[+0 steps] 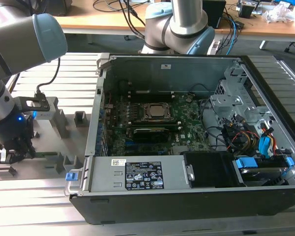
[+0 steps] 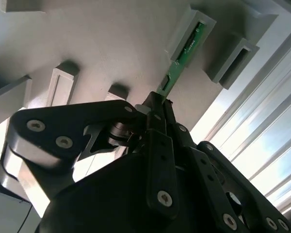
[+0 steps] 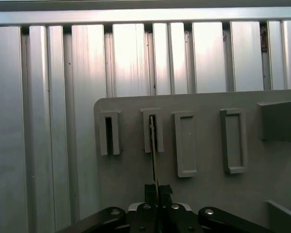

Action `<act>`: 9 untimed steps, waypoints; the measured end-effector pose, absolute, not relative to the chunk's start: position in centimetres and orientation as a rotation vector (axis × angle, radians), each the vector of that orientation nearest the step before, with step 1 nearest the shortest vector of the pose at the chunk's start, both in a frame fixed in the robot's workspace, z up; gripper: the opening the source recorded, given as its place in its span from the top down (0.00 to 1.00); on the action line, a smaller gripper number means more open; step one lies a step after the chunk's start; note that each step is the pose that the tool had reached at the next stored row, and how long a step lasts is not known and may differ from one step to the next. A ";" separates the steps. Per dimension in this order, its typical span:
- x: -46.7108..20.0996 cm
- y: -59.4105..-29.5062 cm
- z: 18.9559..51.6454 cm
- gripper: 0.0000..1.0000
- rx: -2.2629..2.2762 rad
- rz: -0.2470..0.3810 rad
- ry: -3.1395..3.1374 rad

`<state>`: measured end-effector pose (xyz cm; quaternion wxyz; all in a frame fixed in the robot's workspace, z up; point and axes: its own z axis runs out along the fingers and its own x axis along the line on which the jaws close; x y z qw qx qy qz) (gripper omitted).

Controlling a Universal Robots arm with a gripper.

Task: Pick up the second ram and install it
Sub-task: 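Pick up the second ram and move it above second insertion slot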

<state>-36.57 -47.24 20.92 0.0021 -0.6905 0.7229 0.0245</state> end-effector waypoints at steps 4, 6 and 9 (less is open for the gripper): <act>-36.6 -47.2 21.7 0.86 -2.166 0.077 2.268; -36.6 -47.2 22.0 0.86 -2.166 0.077 2.268; -36.6 -47.2 22.4 0.86 -2.166 0.077 2.268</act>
